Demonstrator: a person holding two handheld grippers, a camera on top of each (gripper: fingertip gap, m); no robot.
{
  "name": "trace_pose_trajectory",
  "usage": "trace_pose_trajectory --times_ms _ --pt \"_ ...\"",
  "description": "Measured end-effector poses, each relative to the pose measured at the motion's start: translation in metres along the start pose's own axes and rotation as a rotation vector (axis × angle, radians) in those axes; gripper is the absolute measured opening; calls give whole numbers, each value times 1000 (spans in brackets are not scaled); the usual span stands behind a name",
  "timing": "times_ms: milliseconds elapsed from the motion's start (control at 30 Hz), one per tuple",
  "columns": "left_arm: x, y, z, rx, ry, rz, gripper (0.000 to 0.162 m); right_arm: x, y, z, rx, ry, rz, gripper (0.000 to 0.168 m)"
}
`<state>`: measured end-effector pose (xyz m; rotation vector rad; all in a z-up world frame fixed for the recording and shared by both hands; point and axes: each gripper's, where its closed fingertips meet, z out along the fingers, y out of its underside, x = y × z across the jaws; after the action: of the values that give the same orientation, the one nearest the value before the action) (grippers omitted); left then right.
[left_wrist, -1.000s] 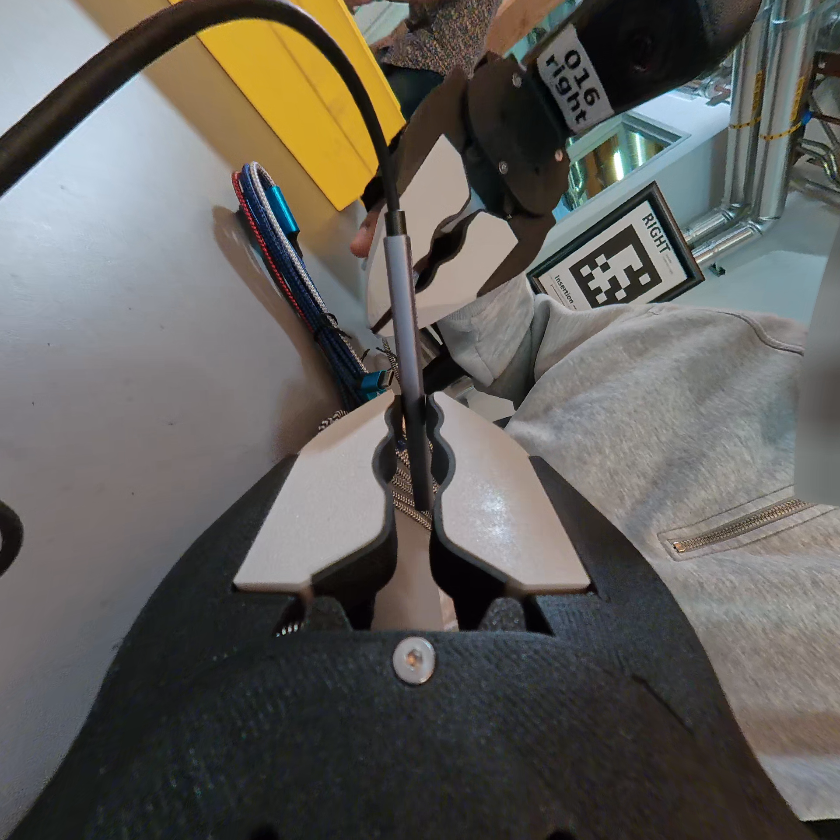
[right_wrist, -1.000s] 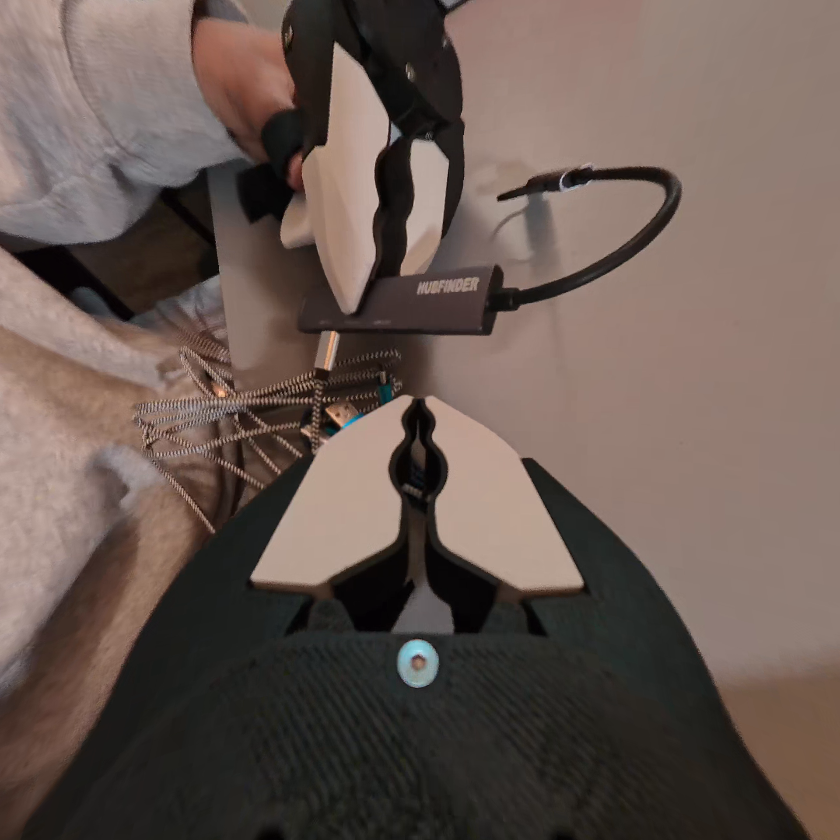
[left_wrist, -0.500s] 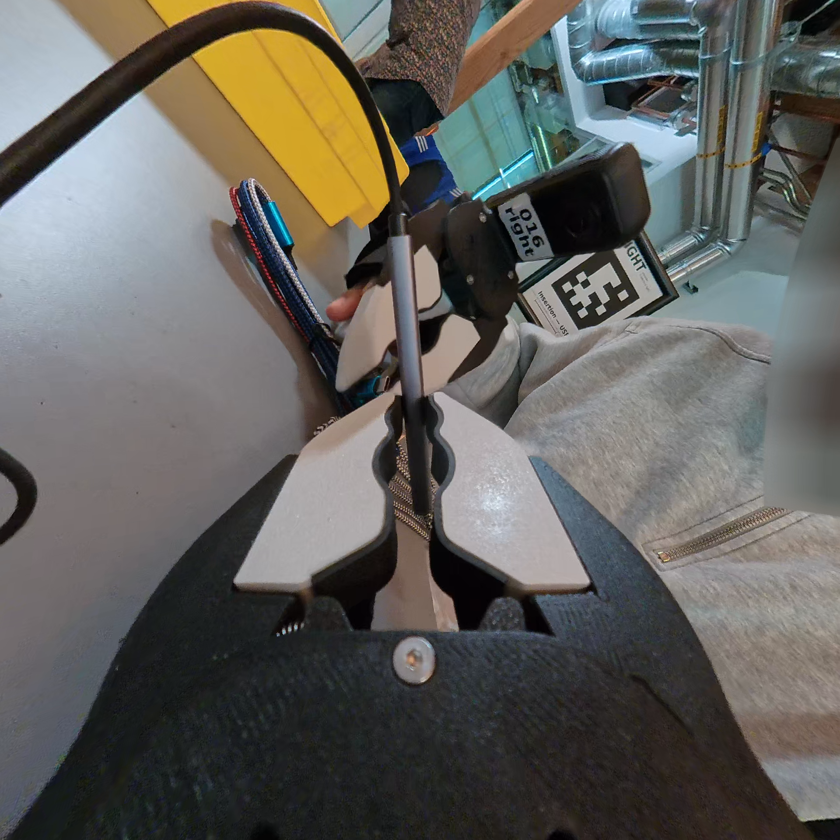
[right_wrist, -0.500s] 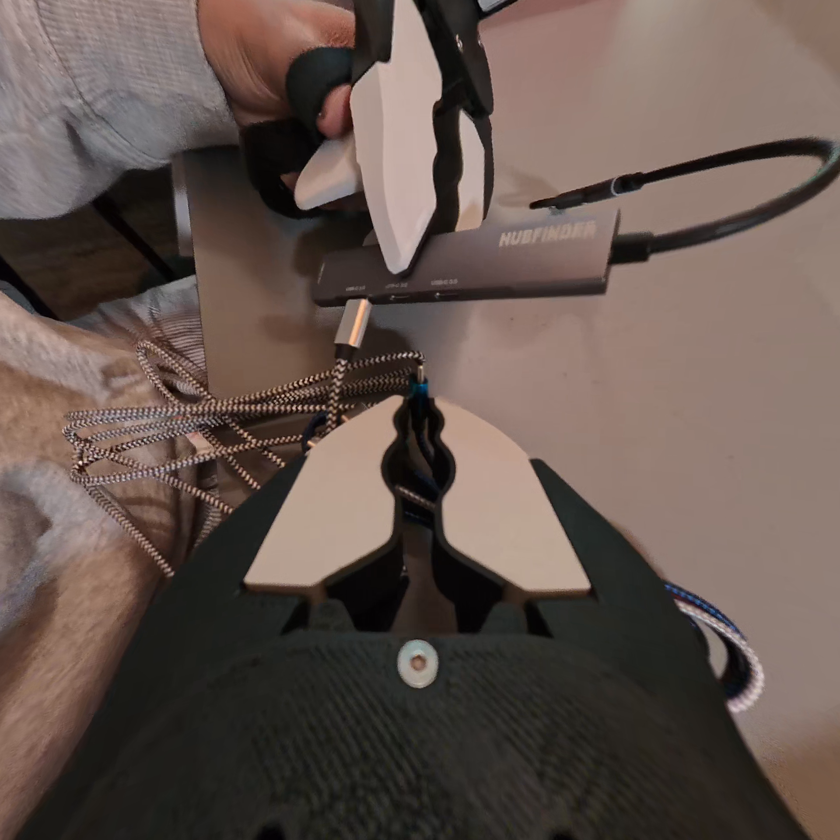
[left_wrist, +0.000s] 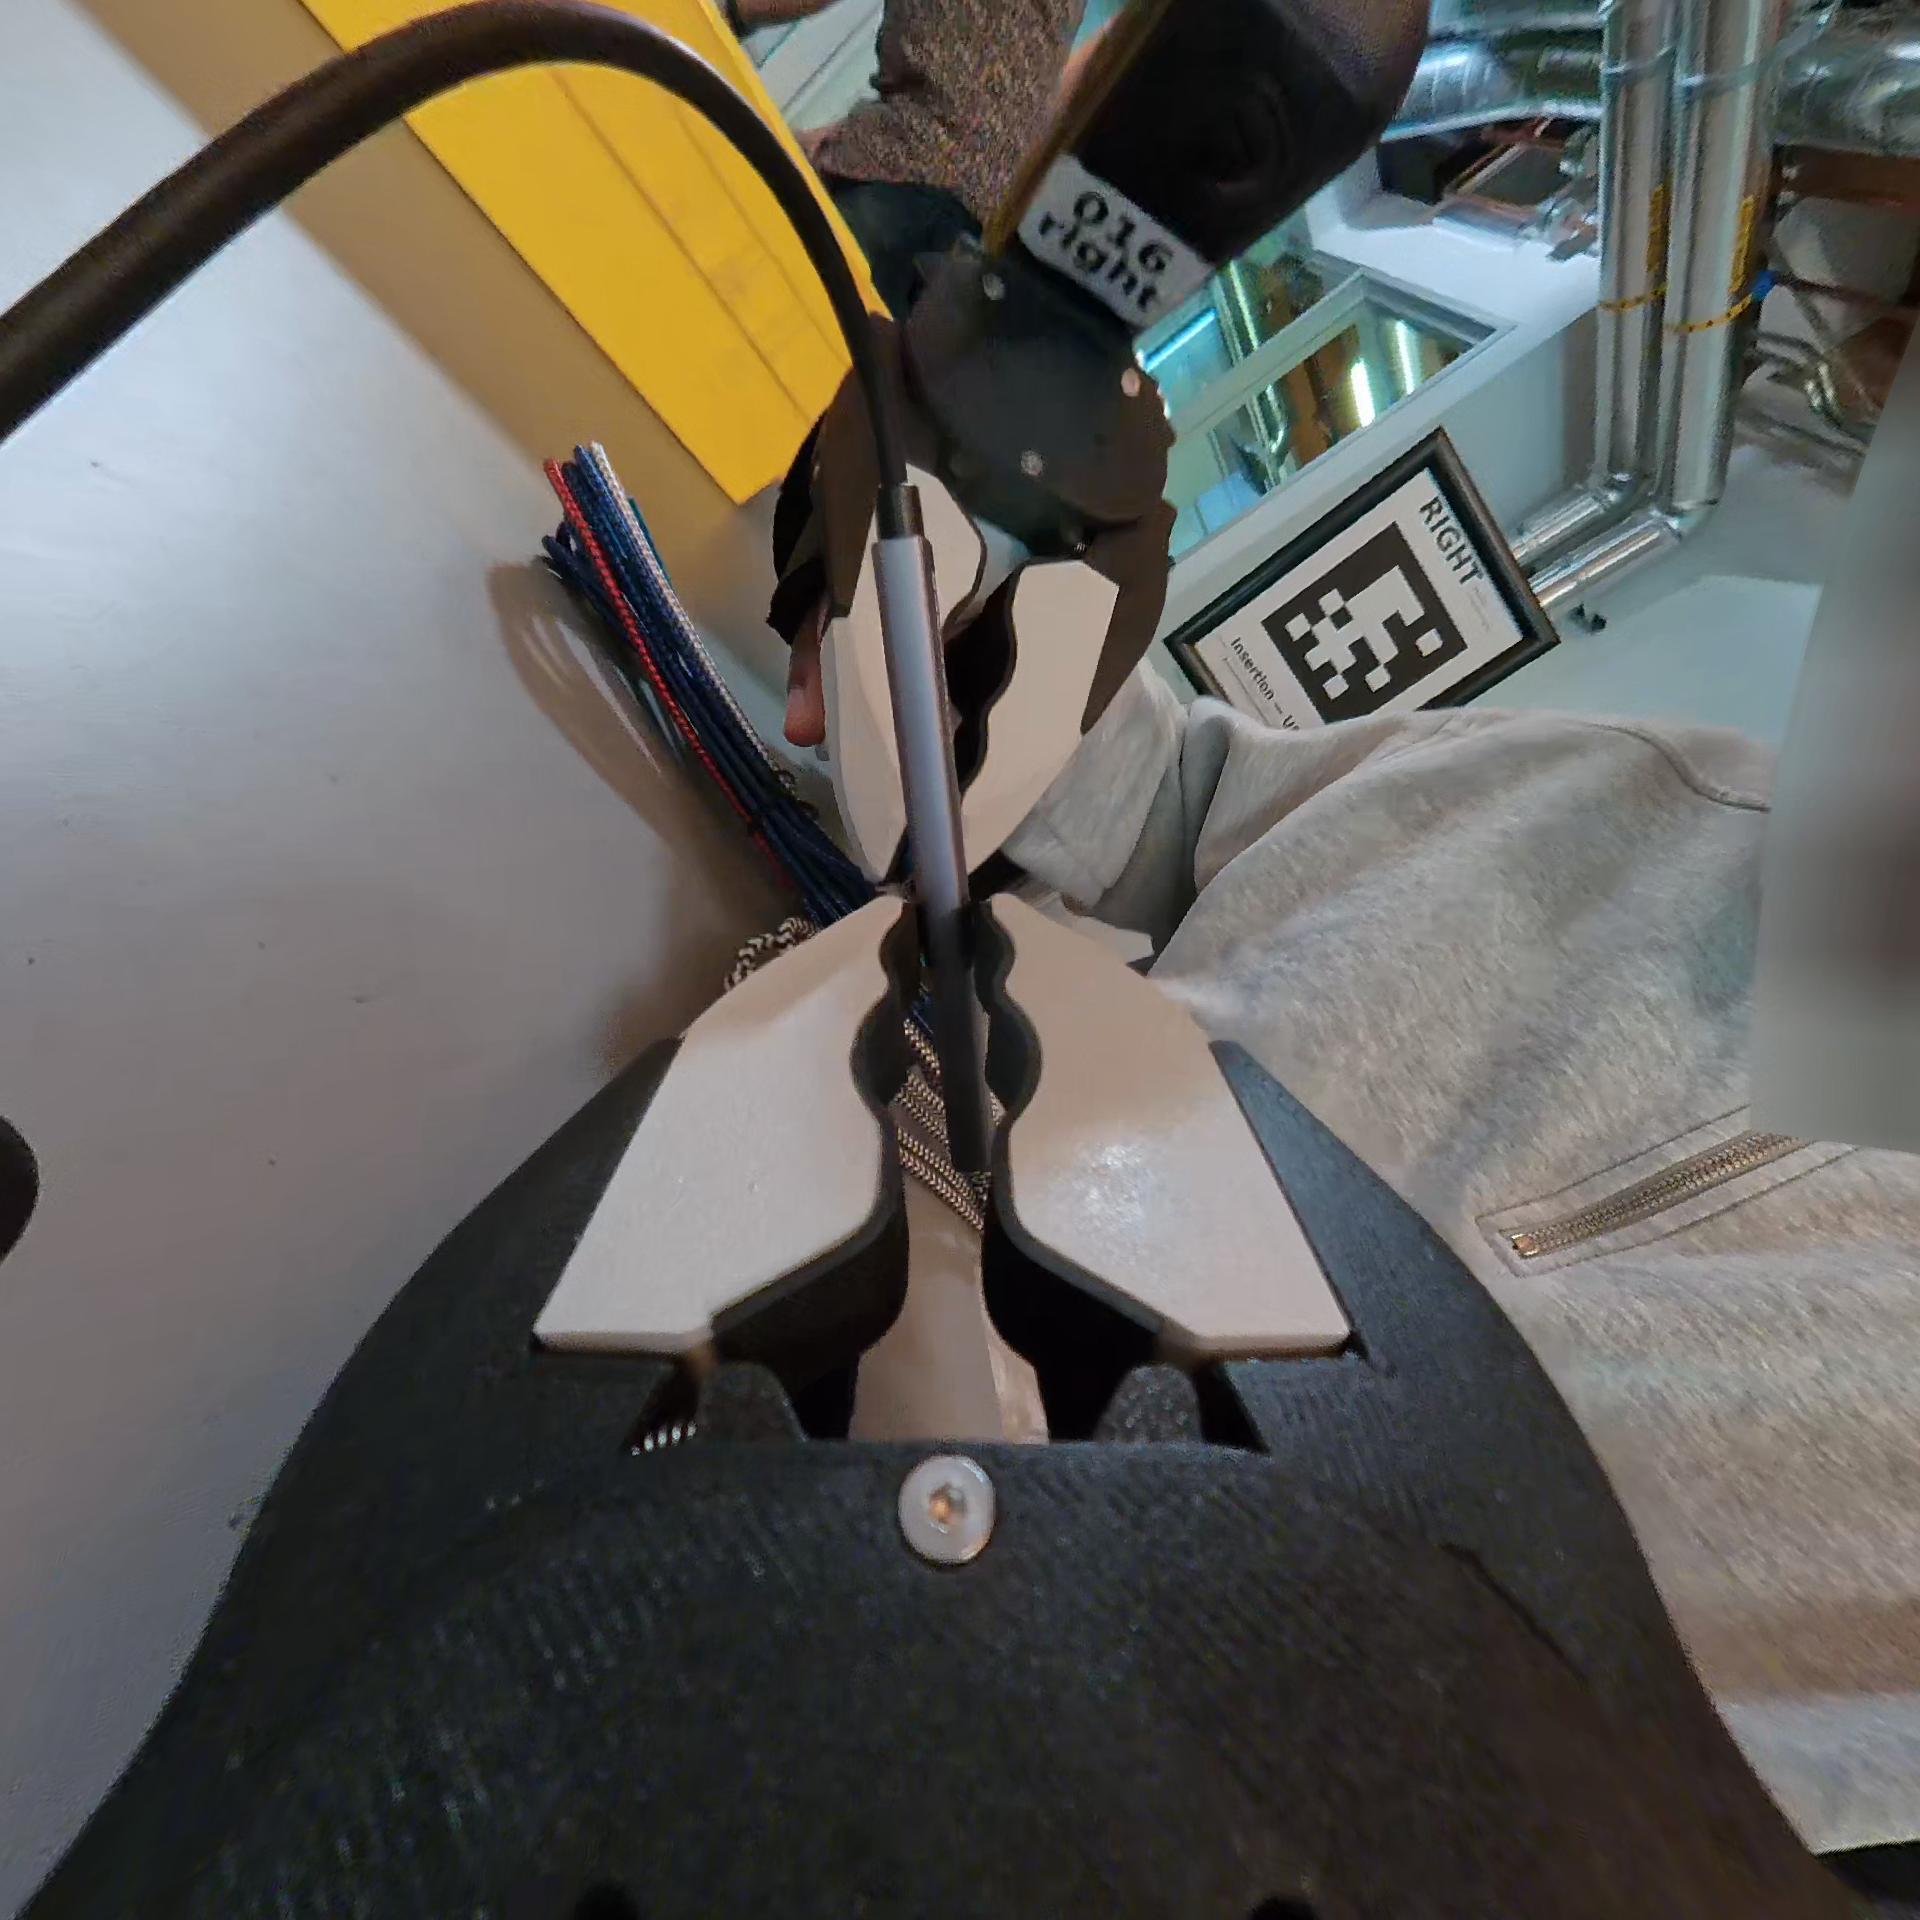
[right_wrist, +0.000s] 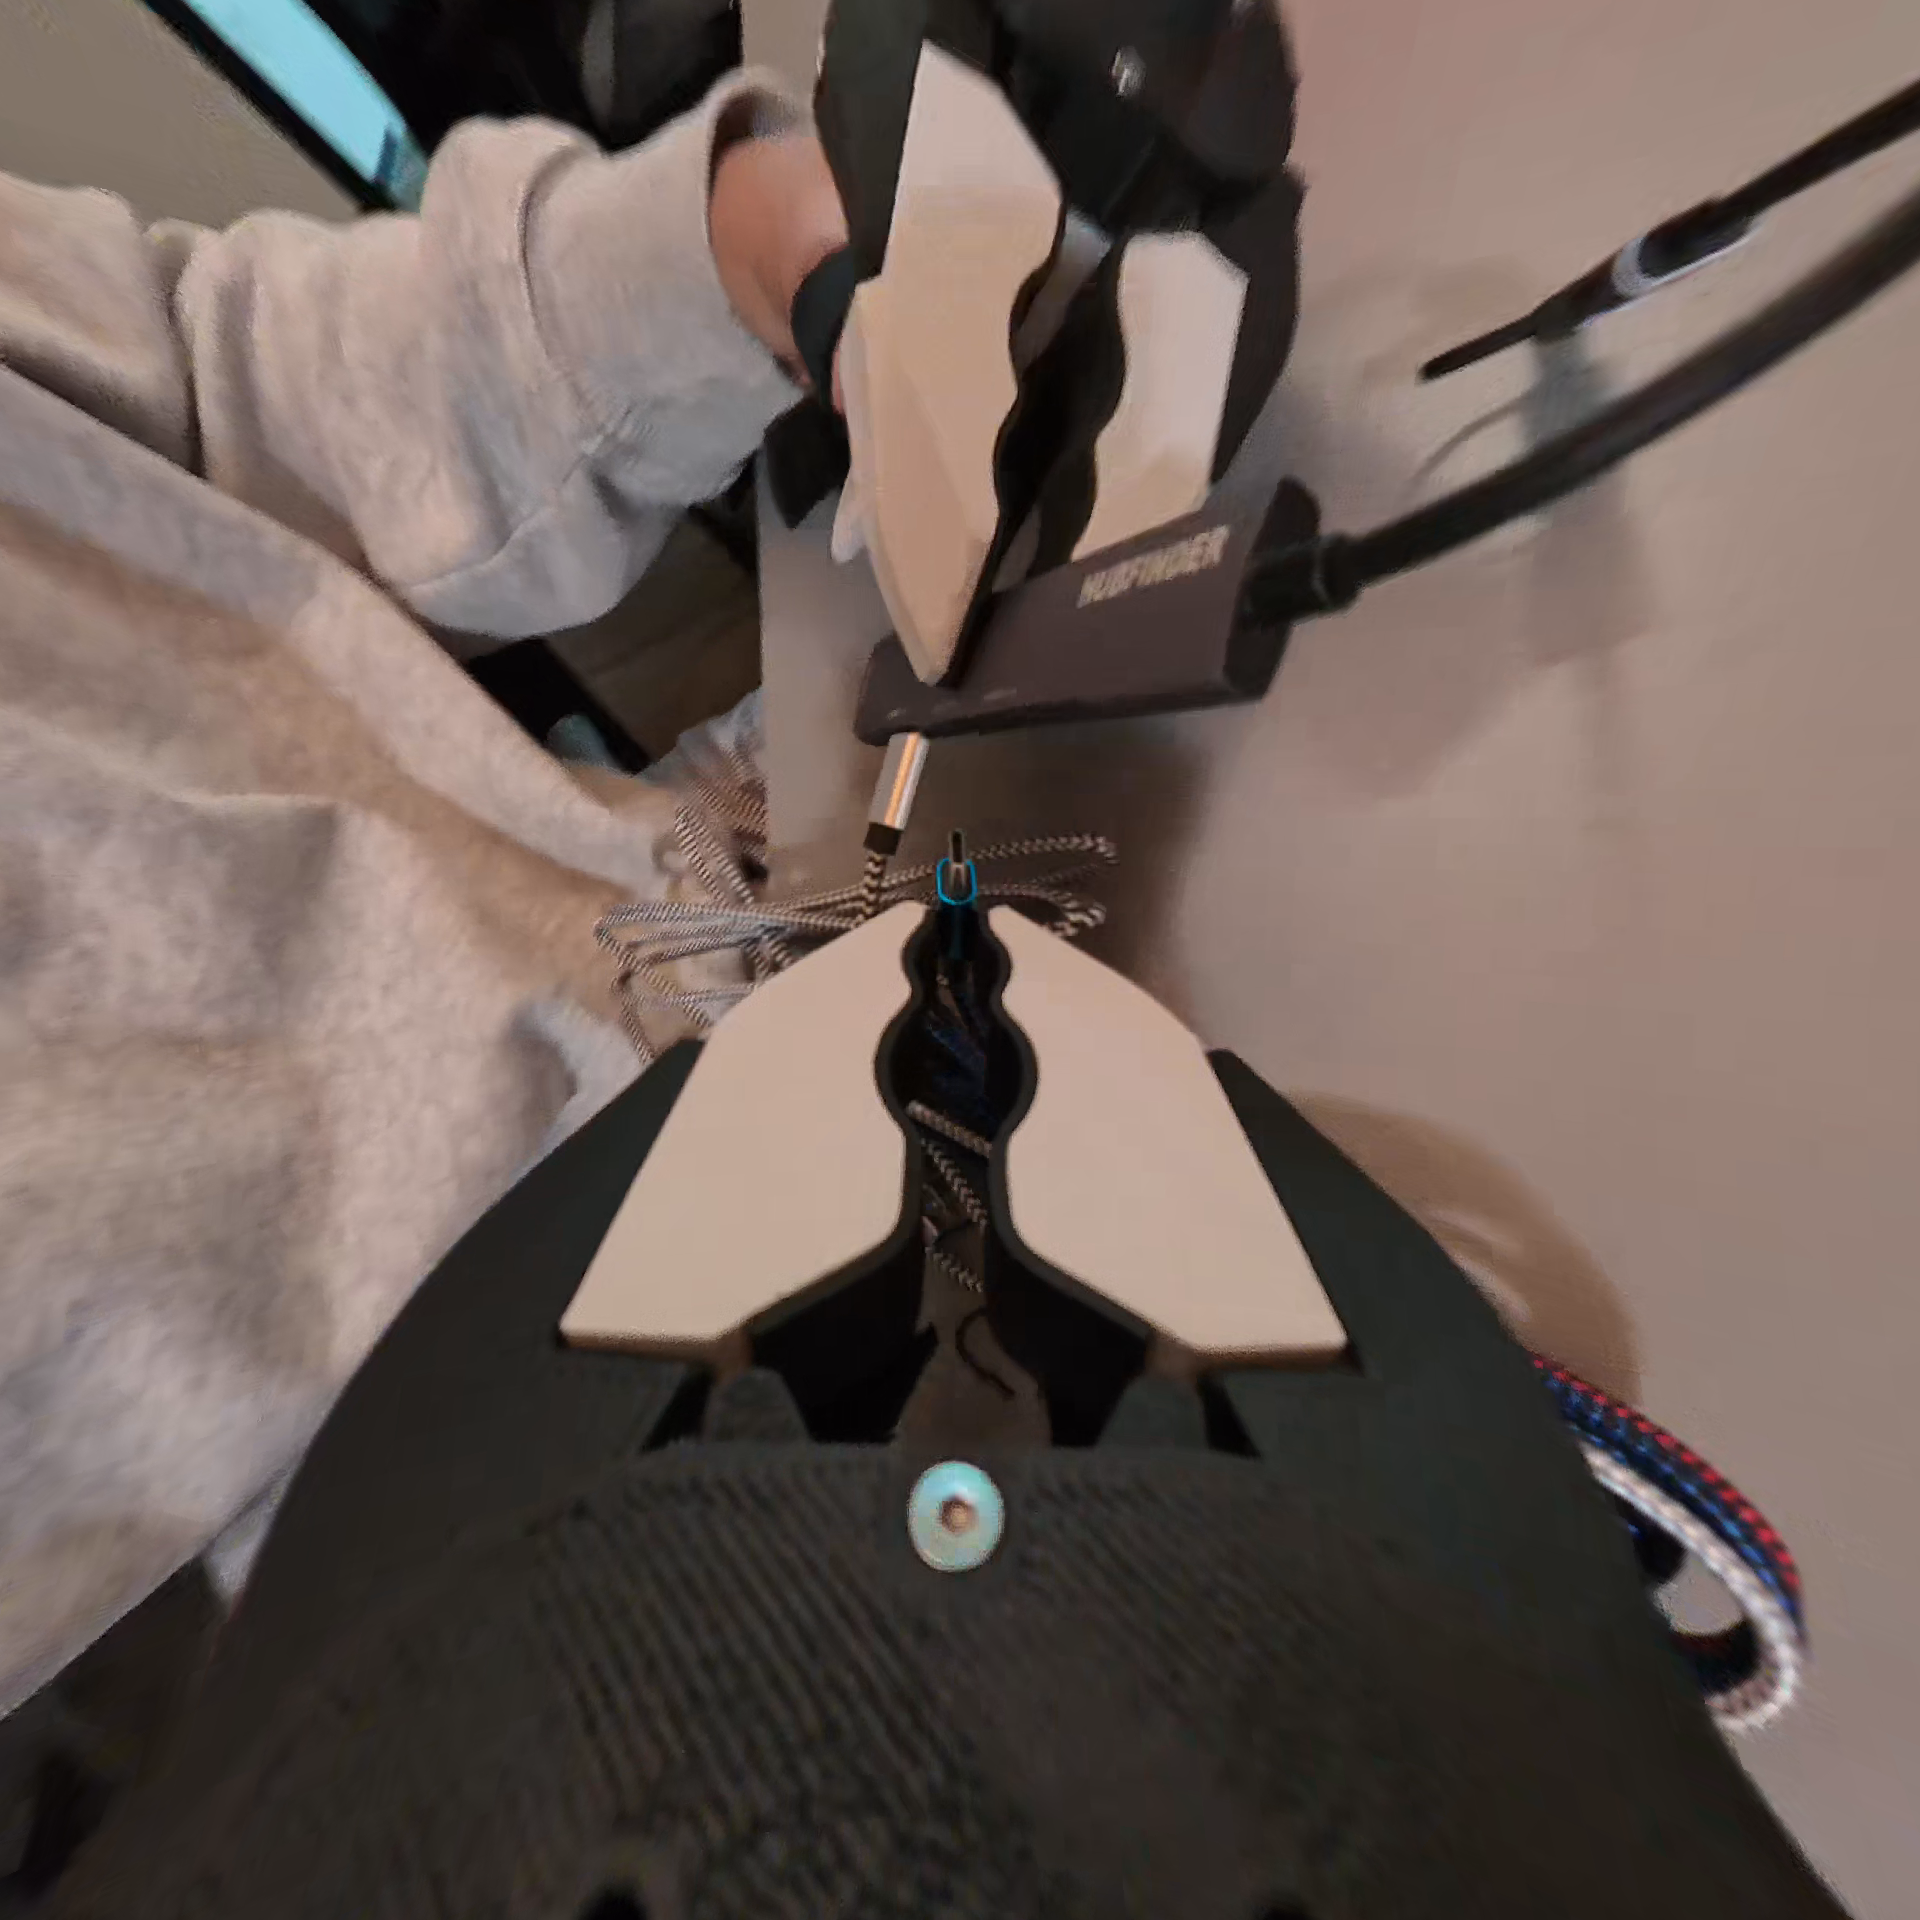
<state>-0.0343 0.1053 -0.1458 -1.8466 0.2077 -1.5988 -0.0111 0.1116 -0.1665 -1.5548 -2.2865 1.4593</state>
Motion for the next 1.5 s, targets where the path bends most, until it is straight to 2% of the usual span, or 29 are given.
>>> trace_pose_trajectory --times_ms 33,133,233,733,900,1167,1300,1433,1500 --pt "-1 2 2 -17 -8 5 8 -2 3 4 -52 -32 19 5" --pt "-3 7 7 -56 -40 23 8 -3 15 16 -215 -75 47 6" --pt "-4 9 9 -77 -58 31 8 0 16 22 -311 -80 44 6" --pt "-10 18 14 -148 -131 76 9 -6 21 20 -470 -120 102 7" --pt "-11 17 14 -158 -169 122 9 -5 19 19 -456 -141 127 5" --pt "-13 12 11 -118 -172 96 9 3 14 16 -349 -133 159 5" --pt "-15 2 4 -32 -166 56 8 25 12 5 -256 -2 143 6" --pt "-17 0 2 -16 -163 30 7 70 -2 -14 -114 287 61 7" --pt "-18 1 2 -22 -168 28 8 85 -11 -24 -52 391 -2 19"
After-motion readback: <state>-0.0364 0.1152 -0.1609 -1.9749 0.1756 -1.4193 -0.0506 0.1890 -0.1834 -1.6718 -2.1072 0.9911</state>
